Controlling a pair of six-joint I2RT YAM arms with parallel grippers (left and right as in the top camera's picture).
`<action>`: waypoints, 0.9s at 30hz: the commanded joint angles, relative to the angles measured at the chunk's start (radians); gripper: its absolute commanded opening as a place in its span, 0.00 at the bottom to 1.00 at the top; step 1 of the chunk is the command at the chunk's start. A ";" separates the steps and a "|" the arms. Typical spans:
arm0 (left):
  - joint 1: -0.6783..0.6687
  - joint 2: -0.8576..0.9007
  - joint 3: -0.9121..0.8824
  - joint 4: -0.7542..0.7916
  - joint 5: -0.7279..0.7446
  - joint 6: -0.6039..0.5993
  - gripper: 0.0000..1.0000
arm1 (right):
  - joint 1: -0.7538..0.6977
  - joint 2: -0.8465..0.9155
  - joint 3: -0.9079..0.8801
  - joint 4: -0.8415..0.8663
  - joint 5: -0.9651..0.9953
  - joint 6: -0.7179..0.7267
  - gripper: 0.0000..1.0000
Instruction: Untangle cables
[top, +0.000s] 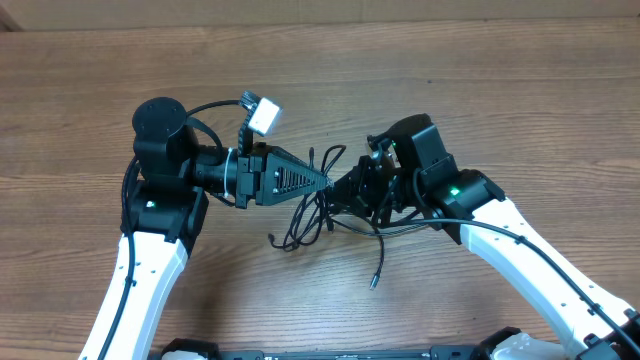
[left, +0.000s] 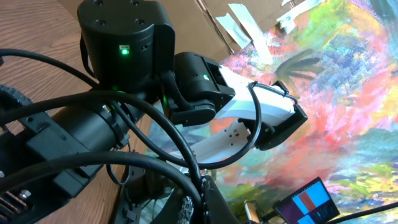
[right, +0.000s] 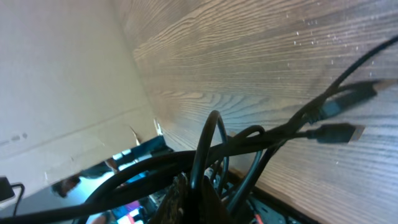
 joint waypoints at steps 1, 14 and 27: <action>0.003 -0.018 0.012 0.000 0.019 0.023 0.04 | -0.071 -0.005 0.003 0.007 -0.067 -0.120 0.04; 0.003 -0.013 0.012 -0.065 0.018 0.267 0.04 | -0.659 -0.021 0.003 -0.054 -0.653 -0.485 0.04; 0.004 -0.011 0.012 -0.528 -0.308 0.510 0.04 | -0.795 -0.020 0.003 -0.270 -0.599 -0.696 0.04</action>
